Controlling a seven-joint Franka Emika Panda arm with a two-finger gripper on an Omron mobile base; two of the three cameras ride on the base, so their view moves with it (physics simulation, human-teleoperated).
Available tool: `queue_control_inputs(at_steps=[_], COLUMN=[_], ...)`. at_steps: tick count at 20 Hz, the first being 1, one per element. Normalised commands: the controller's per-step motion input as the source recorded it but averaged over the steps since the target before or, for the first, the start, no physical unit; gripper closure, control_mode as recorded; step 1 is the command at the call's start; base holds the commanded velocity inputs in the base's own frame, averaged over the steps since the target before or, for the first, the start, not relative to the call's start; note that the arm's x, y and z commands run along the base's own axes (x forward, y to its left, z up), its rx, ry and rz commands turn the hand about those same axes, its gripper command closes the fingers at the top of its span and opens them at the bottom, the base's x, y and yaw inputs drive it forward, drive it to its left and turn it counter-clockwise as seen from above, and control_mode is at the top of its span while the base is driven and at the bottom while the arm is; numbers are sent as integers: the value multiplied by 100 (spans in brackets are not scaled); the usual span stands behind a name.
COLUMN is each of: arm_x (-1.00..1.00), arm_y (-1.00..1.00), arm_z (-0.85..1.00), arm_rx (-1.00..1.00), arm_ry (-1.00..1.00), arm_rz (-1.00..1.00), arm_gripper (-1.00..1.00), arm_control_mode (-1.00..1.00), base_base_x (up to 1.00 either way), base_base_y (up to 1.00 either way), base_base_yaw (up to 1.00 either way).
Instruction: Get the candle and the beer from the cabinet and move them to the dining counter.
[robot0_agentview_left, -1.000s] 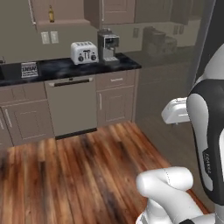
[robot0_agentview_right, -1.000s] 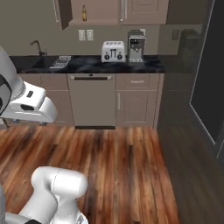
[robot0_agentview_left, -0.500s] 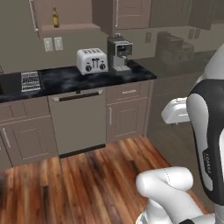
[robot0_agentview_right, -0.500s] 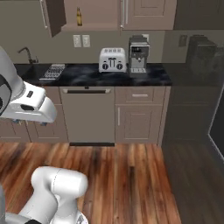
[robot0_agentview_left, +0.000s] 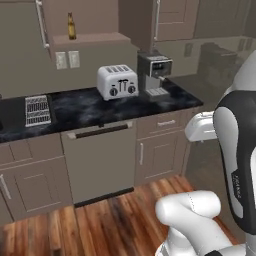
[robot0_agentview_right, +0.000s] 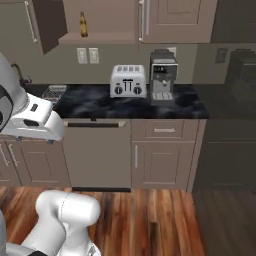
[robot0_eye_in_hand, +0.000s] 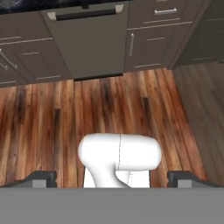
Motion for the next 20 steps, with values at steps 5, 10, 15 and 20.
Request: queue_control_inputs(at_steps=[5,10,15,20], arm_x=[0,0,0,0], arm_y=[0,0,0,0], arm_z=[0,0,0,0], arm_rx=[0,0,0,0], arm_ry=[0,0,0,0], arm_rz=[0,0,0,0], arm_gripper=[-100,-100,-100,-100], arm_control_mode=[100,100,100,100], base_base_x=[100,97,58,33], base_base_y=[0,1,1,11], base_base_yaw=[1,5,11,13])
